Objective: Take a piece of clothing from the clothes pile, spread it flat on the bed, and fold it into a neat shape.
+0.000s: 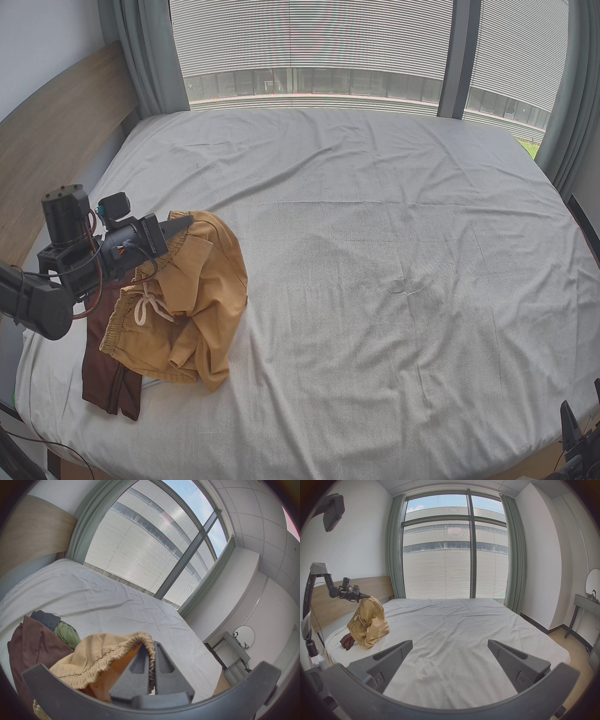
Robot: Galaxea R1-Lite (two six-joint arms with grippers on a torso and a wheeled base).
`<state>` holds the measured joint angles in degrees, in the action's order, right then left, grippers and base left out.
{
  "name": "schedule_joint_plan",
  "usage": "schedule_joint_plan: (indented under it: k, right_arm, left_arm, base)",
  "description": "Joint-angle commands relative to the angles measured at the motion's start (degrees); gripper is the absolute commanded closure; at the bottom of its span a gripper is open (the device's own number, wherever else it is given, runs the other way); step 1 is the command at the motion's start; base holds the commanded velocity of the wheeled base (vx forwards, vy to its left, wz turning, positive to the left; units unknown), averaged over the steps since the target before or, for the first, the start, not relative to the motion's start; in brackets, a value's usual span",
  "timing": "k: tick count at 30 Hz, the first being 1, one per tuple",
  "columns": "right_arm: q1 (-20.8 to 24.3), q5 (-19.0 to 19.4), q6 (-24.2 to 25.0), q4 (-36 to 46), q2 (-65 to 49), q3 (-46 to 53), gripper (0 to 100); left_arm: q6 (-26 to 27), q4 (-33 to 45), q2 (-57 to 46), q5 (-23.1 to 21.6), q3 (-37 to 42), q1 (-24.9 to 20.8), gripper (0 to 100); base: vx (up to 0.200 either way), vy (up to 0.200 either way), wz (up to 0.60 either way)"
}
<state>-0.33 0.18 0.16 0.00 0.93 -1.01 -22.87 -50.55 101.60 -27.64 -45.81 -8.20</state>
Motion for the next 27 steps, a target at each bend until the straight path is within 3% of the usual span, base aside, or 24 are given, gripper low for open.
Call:
schedule_joint_plan:
  k: [1,11,18,27]
  right_arm:
    - [-0.02,-0.01,0.02,0.09,-0.93,0.92,0]
    - [-0.02,-0.01,0.19,0.09,-0.93,0.92,0]
    - [-0.02,-0.01,0.11,0.09,-0.93,0.92,0]
    - [-0.02,0.08,0.02,0.09,-0.93,0.92,0]
  left_arm:
    - [0.55,-1.48,-6.85,-0.14,5.21,-1.38,100]
    - [0.11,-2.09,-9.57,0.3,6.53,-7.26,100]
    - [-5.34,-3.76,-7.47,0.57,4.24,-11.75,100]
    - [-10.7,-10.97,-4.21,0.74,0.46,-13.5,100]
  base:
    - [0.0,0.0,0.0]
    - [0.0,0.0,0.0]
    - [0.0,0.0,0.0]
    - [0.0,0.0,0.0]
